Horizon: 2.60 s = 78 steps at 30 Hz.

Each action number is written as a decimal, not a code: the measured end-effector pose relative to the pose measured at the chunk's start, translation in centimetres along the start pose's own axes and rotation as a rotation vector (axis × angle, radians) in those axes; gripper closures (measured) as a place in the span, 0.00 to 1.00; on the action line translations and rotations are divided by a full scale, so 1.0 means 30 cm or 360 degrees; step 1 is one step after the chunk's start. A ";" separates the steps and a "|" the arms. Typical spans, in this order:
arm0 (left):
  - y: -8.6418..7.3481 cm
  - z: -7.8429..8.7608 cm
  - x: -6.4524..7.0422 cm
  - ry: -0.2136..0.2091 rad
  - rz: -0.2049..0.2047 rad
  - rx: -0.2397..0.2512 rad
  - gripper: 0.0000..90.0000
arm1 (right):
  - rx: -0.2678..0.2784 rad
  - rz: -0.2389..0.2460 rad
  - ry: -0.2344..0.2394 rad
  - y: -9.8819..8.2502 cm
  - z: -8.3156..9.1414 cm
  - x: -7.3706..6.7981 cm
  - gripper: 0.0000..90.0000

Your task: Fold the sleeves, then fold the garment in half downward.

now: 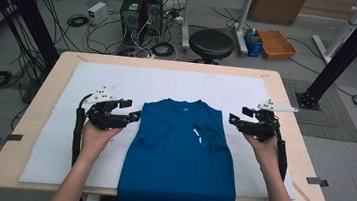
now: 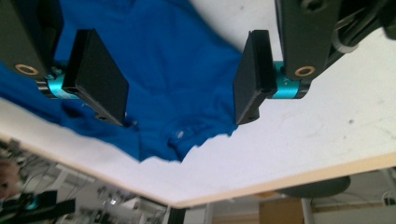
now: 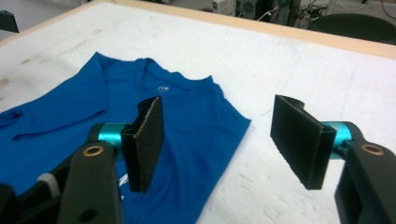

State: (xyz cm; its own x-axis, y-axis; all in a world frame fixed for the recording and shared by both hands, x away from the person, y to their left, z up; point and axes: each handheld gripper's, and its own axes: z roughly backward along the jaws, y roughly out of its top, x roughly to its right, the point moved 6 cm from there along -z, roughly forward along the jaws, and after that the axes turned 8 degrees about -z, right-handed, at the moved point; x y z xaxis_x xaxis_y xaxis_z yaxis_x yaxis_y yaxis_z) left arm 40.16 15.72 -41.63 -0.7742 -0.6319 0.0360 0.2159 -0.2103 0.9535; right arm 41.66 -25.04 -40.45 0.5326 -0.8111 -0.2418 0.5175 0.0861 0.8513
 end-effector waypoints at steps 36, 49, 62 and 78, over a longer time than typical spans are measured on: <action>0.006 0.008 0.016 0.0095 -0.0024 -0.0047 0.25 | 0.0026 -0.0073 0.0011 0.003 0.038 0.061 0.28; -0.004 -0.012 0.000 0.0116 -0.0010 -0.0109 0.26 | -0.0011 -0.0086 -0.0002 -0.011 0.023 0.076 0.30; -0.003 -0.099 -0.055 0.0095 0.0090 -0.0171 0.34 | -0.0056 -0.0076 -0.0020 -0.005 -0.047 0.098 0.46; -0.061 -0.253 -0.157 0.0157 0.0270 -0.0331 0.44 | -0.0217 -0.0087 -0.0063 0.008 -0.252 0.099 0.67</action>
State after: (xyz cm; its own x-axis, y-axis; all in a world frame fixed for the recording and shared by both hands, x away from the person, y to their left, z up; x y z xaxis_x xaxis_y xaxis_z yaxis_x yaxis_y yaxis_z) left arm 47.93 13.41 -45.80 -0.6570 -0.7387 0.1506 0.4627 -0.2374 0.8541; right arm 48.43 -23.06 -44.49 0.4756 -0.8387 -0.2655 0.6326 0.1163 0.7657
